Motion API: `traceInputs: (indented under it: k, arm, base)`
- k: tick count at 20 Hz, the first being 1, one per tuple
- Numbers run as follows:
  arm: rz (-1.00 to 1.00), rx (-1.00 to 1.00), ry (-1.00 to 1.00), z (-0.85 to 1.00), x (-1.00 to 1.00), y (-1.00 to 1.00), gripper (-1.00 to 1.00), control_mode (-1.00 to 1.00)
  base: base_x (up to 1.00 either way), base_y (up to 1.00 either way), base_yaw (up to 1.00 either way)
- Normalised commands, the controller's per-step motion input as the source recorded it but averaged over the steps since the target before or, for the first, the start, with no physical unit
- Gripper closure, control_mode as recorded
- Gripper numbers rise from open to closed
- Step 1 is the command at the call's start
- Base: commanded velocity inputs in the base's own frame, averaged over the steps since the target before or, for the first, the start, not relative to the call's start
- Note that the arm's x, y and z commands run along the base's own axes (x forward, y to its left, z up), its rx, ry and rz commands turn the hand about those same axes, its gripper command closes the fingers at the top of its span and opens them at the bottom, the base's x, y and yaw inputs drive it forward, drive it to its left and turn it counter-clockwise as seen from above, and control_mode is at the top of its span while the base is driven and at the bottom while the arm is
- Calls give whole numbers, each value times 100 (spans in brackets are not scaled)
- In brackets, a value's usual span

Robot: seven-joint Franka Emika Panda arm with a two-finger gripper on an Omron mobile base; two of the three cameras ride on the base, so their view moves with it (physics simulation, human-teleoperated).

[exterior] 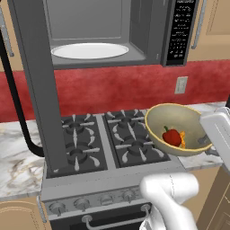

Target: The microwave is finished heating the shrimp and bell pepper. Take the bowl containing the food and place it on the dining counter.

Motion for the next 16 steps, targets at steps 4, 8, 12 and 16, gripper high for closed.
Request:
traceInputs:
  k: [4, 8, 12, 16]
  arm:
    - [0, 0, 0, 0, 0, 0, 100, -100]
    - [0, 0, 0, 0, 0, 0, 100, -100]
    - [0, 0, 0, 0, 0, 0, 100, 100]
    - [0, 0, 0, 0, 0, 0, 100, 100]
  base:
    - [0, 0, 0]
    - [0, 0, 0]
    - [-14, -2, 5]
    - [-52, -4, 31]
